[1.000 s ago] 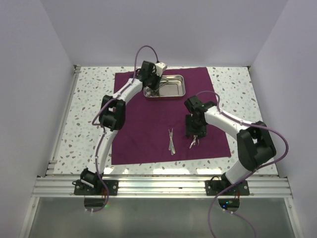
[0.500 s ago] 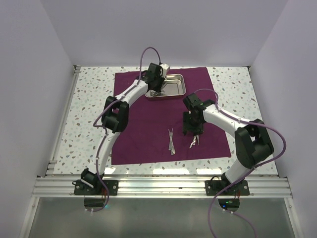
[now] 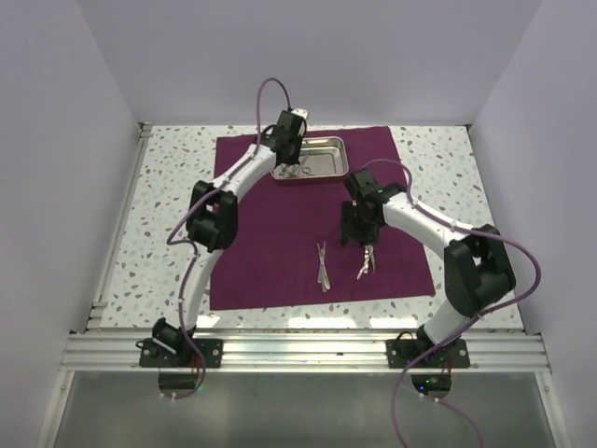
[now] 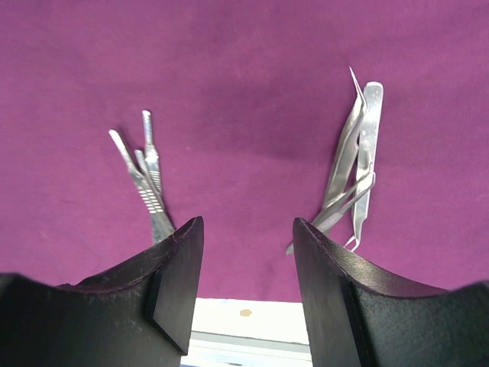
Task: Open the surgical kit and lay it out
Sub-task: Pick up the medical item from the container, then place the medical item in the surgical kit.
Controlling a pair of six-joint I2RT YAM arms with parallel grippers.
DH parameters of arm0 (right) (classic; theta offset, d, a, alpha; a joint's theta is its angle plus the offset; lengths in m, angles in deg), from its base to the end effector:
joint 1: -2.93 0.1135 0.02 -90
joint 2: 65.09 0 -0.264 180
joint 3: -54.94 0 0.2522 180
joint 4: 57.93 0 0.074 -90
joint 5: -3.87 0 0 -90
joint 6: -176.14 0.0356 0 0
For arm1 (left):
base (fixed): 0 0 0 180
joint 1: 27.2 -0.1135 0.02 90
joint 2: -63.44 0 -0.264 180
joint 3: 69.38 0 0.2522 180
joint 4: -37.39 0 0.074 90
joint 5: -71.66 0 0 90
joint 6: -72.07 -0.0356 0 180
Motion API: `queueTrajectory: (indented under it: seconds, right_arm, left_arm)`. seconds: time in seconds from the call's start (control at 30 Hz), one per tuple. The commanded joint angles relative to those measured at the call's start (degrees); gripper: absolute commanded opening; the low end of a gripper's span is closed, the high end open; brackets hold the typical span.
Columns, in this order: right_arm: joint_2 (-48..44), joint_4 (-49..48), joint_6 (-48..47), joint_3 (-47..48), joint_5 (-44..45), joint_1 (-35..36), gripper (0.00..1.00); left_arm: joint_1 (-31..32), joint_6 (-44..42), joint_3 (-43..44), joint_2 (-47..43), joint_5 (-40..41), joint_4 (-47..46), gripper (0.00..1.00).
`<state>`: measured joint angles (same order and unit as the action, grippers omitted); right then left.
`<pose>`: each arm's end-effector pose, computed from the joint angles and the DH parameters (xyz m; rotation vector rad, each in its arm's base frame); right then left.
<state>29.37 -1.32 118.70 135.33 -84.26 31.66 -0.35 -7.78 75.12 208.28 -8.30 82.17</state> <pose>0.2824 0.1535 0.2120 0.1023 2.8260 0.2056 0.5069 -0.2496 0.1868 0.2563 2.3317 -0.1119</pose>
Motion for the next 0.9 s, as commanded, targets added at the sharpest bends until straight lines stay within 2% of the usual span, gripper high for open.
queueTrajectory:
  seconds: [0.0, 0.2, 0.3, 0.37, 0.4, 0.43, 0.53, 0.7, 0.87]
  right_arm:
    - [-0.9, -0.8, -0.2, 3.2, -1.2, -0.3, 0.54]
    - [-0.4, -0.8, -1.2, 5.5, -1.3, -0.3, 0.54]
    - [0.2, -1.3, -1.5, 6.8, -1.7, -0.3, 0.54]
    - [0.7, -1.5, -1.7, 8.2, -1.5, -0.4, 0.54]
    - [1.3, -1.5, -1.9, 9.8, -1.3, -0.4, 0.54]
    - [1.5, -1.5, -2.1, 10.9, -1.3, -0.7, 0.54]
    - [3.5, -1.5, -1.9, 16.7, -1.3, -1.6, 0.55]
    - [8.2, 0.0, -1.6, 29.1, -1.7, -3.4, 0.55]
    - [10.7, 0.5, -1.5, 32.4, -1.6, -5.1, 0.55]
  left_arm:
    - [-1.9, 2.1, 2.3, -8.8, 3.9, -3.1, 0.0]
    - [-1.5, 3.7, 0.4, -14.7, 3.7, -0.2, 0.0]
    - [-0.5, 5.6, -6.6, -24.2, 6.0, 2.5, 0.0]
    - [0.2, 9.2, -15.5, -29.1, 7.1, 5.1, 0.0]
    - [0.6, 10.1, -19.1, -34.4, 6.5, 5.7, 0.0]
    - [1.1, 11.1, -27.0, -37.1, 6.4, 5.9, 0.0]
    - [4.8, 15.2, -39.8, -46.6, 7.6, 8.9, 0.0]
    - [11.0, 25.3, -51.7, -57.7, 7.4, 14.4, 0.0]
    - [15.8, 32.6, -59.8, -59.5, 8.6, 18.0, 0.0]
